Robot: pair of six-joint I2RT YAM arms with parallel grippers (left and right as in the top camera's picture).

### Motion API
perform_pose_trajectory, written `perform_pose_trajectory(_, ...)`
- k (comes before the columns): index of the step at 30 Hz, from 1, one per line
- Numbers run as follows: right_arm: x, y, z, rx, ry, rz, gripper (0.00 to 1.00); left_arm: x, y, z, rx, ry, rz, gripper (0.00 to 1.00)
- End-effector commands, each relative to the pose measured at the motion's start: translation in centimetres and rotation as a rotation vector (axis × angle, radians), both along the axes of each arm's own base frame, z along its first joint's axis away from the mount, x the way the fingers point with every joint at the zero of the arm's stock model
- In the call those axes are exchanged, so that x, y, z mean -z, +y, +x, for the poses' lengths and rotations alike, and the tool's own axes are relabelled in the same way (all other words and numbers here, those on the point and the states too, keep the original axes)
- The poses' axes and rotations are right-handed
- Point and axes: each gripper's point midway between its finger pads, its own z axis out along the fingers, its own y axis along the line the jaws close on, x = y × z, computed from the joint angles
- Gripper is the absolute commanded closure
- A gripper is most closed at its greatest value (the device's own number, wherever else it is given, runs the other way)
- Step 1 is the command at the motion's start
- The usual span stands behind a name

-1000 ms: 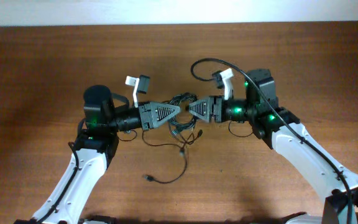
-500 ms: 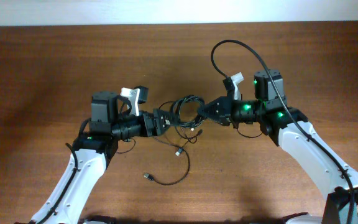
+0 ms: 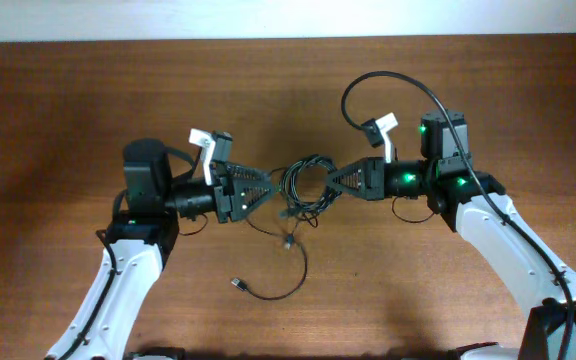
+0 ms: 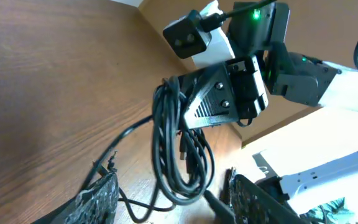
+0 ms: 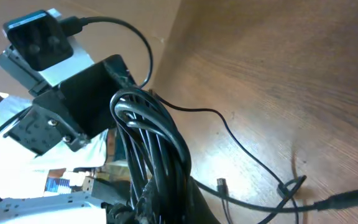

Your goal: Untangle cables

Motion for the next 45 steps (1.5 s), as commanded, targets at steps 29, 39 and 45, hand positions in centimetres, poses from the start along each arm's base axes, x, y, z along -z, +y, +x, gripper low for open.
perform_pose_trajectory(29, -4.4, 3.5, 3.7, 0.190, -0.040, 0.067, 0.54, 0.6, -6.0, 0.9, -0.110, -0.021, 0.106, 1.00)
perform_pose_trajectory(39, -2.4, 2.8, 3.3, 0.177, -0.033, -0.002, 0.96, 0.6, -0.7, 4.4, -0.292, 0.026, 0.095, 1.00)
perform_pose_trajectory(45, -2.1, 1.7, 3.3, 0.175, -0.006, 0.000, 0.96, 1.0, 0.8, 5.7, -0.385, 0.029, 0.120, 1.00)
